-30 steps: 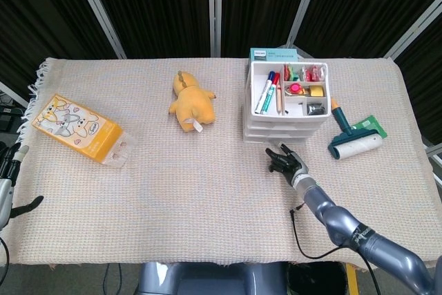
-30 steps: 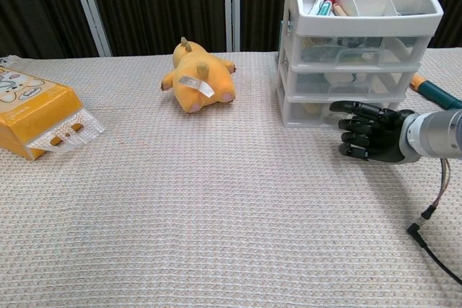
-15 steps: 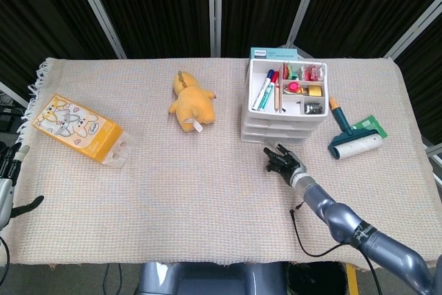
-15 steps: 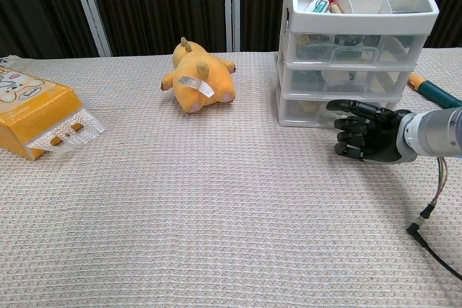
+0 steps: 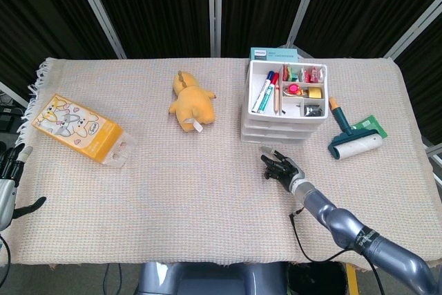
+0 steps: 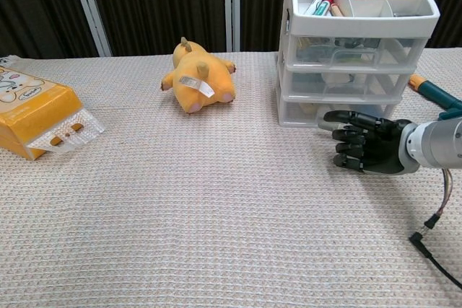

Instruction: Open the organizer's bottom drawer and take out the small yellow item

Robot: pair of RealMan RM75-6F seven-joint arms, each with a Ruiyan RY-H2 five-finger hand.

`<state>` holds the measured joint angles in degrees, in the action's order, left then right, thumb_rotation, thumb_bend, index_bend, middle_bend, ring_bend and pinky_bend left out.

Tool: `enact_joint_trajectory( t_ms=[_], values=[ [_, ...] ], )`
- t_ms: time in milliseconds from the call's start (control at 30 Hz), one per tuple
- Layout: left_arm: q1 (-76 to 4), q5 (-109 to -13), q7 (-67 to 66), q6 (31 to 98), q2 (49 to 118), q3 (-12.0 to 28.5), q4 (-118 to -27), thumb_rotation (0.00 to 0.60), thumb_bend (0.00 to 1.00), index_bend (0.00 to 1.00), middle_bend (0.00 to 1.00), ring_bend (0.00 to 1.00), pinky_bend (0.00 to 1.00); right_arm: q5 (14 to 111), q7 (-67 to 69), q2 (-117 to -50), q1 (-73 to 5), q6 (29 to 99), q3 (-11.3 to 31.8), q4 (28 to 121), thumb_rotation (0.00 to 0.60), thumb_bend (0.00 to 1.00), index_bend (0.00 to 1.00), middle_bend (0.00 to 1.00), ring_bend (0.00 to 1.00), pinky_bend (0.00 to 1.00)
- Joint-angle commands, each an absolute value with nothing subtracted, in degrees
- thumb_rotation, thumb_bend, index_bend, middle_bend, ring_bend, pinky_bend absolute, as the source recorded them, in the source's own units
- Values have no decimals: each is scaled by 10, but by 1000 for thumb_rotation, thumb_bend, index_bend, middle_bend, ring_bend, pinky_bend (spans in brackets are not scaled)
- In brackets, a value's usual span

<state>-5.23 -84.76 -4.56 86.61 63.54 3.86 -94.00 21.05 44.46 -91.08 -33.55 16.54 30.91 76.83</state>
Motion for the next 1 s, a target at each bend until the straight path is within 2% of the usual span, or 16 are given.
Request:
enact_joint_trajectory(
  t_ms=[33,700,1000],
  values=[
    [-51,-847,-42,868,635,39,-940,600,19,0,0,0,0,216,445,-914,-335,181,312,768,600,269,243,890,908,743],
    [-53,-845,-38,863,633,39,-938,600,19,0,0,0,0,188,465,-938,-358,186,320,715,600,269,264,890,908,742],
    [-55,-842,-35,860,633,40,-936,600,19,0,0,0,0,180,474,-942,-360,172,327,707,600,272,332,890,908,742]
  ],
)
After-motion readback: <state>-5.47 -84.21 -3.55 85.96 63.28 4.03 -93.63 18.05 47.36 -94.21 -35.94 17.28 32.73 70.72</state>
